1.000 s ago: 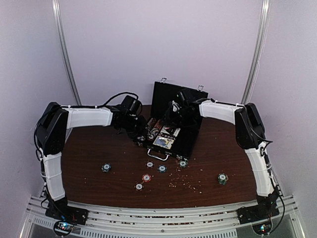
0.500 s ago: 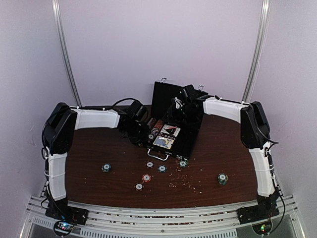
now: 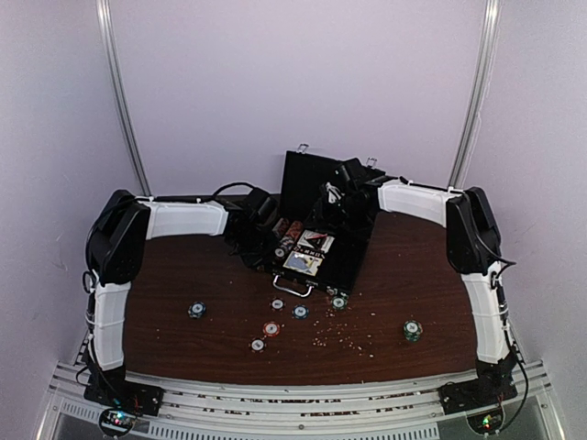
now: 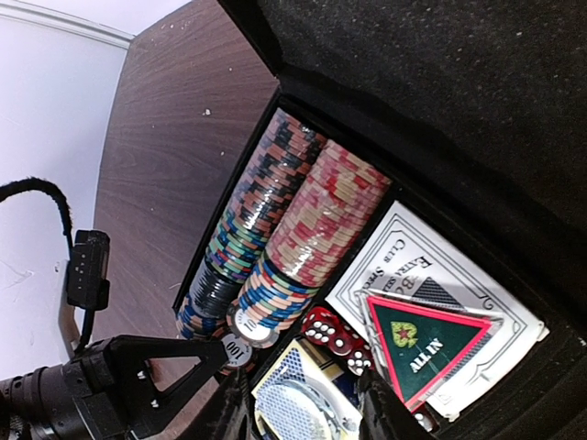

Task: Pack up texas hold em set
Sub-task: Adjust the poker chips pile in the slot.

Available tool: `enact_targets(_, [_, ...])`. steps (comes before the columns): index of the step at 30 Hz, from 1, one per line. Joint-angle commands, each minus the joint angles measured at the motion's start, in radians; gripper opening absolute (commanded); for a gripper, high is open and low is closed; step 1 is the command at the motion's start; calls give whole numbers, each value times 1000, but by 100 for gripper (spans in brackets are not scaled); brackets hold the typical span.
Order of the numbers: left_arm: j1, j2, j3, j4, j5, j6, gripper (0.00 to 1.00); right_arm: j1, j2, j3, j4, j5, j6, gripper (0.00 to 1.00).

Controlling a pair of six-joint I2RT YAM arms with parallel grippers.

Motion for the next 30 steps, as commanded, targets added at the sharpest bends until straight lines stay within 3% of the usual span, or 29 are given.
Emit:
enact_targets(1, [1,49,10,-50,-20,-49,0,-22,-51,3,-22,21,-29,41])
enact_targets(12, [-2,52,-37,44,-63,-125,0,-46,-41,35,-65,4,-65,41])
enact_targets(30, [-24,-9,-41,229,-138,-51,0,-57,-41,23,-60,-11,-67,41])
